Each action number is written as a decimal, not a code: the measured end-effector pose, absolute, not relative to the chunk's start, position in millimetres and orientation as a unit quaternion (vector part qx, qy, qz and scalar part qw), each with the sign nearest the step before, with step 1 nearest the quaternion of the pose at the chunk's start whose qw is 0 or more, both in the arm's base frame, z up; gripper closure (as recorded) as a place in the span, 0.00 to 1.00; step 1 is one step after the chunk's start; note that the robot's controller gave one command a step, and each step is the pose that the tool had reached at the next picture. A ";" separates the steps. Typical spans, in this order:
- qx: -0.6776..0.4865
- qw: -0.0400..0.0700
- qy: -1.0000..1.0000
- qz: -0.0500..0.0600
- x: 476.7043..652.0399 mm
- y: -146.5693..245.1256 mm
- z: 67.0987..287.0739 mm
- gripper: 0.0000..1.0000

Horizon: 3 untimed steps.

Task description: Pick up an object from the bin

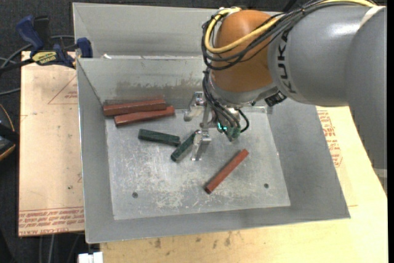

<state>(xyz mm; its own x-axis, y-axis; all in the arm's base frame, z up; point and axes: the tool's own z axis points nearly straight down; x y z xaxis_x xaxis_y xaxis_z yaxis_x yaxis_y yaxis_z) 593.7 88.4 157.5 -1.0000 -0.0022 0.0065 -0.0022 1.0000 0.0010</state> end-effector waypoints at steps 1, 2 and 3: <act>0.000 0.000 -1.000 -0.001 595.5 88.1 162.1 0.00; -0.022 -0.006 -1.000 -0.002 615.3 118.6 77.6 1.00; -0.022 -0.006 -1.000 -0.003 615.3 118.6 77.6 1.00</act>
Offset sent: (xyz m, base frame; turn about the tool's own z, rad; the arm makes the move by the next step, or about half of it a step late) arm 0.0168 0.0283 -0.0875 0.0468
